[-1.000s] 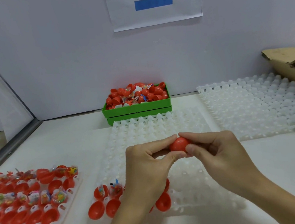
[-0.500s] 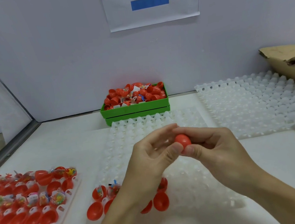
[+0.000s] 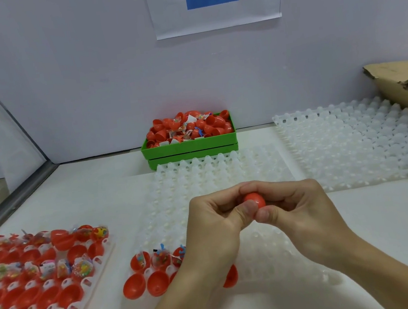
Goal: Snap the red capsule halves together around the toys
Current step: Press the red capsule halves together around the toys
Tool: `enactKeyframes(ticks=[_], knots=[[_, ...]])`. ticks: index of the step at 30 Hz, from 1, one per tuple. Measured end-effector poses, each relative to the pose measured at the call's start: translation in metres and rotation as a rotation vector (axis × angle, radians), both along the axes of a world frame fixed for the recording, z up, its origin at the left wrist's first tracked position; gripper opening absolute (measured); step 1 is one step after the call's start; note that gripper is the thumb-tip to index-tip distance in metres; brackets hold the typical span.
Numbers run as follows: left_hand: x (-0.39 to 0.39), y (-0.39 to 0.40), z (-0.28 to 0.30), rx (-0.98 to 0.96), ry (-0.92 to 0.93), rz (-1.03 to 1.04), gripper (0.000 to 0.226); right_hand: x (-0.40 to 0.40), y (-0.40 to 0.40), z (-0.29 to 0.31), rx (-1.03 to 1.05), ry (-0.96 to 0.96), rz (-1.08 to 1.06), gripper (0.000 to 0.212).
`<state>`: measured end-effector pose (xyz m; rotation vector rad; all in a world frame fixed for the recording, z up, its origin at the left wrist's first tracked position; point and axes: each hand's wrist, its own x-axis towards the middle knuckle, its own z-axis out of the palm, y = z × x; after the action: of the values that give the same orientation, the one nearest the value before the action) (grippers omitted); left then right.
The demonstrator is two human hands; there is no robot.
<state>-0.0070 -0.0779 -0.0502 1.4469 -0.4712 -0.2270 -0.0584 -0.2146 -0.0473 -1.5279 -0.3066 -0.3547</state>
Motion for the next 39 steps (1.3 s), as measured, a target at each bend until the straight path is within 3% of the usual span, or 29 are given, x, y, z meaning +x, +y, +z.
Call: enactKeyframes(ticks=[5, 9, 13, 16, 19, 22, 27, 32, 35, 37, 39], knots=[[0.002, -0.002, 0.0, -0.096, 0.066, -0.059, 0.021, 0.001, -0.004, 0.003, 0.056, 0.049, -0.041, 0.031], [0.003, -0.004, 0.0, -0.196, 0.171, -0.101, 0.033, -0.001, -0.011, 0.006, 0.028, 0.096, 0.009, 0.037], [0.003, -0.006, 0.0, -0.182, 0.202, -0.096, 0.035, 0.001, -0.011, 0.003, -0.018, 0.105, -0.09, 0.039], [0.002, -0.005, 0.0, -0.048, 0.019, 0.039, 0.036, 0.002, -0.01, 0.003, -0.03, 0.109, -0.185, 0.027], [0.003, -0.001, 0.001, 0.083, -0.239, 0.169, 0.019, 0.003, -0.014, 0.002, -0.035, 0.138, -0.245, 0.03], [0.003, 0.001, 0.001, 0.15, -0.308, 0.158, 0.019, 0.004, -0.016, 0.0, -0.051, 0.124, -0.277, 0.028], [0.004, 0.005, 0.003, 0.173, -0.256, 0.108, 0.015, 0.004, -0.015, -0.001, -0.006, 0.062, -0.328, 0.028], [0.002, 0.004, 0.001, 0.173, -0.252, 0.006, 0.04, 0.006, -0.011, -0.002, 0.03, -0.003, -0.364, 0.02], [0.002, 0.002, 0.001, 0.165, -0.268, -0.003, 0.038, 0.005, -0.011, -0.002, -0.003, -0.002, -0.368, 0.015], [0.003, 0.002, 0.002, 0.091, -0.16, -0.011, 0.031, 0.004, -0.012, -0.002, -0.029, -0.004, -0.339, 0.018], [0.002, 0.002, 0.006, -0.091, 0.069, -0.079, 0.027, 0.003, -0.012, -0.003, -0.035, -0.01, -0.304, 0.029]])
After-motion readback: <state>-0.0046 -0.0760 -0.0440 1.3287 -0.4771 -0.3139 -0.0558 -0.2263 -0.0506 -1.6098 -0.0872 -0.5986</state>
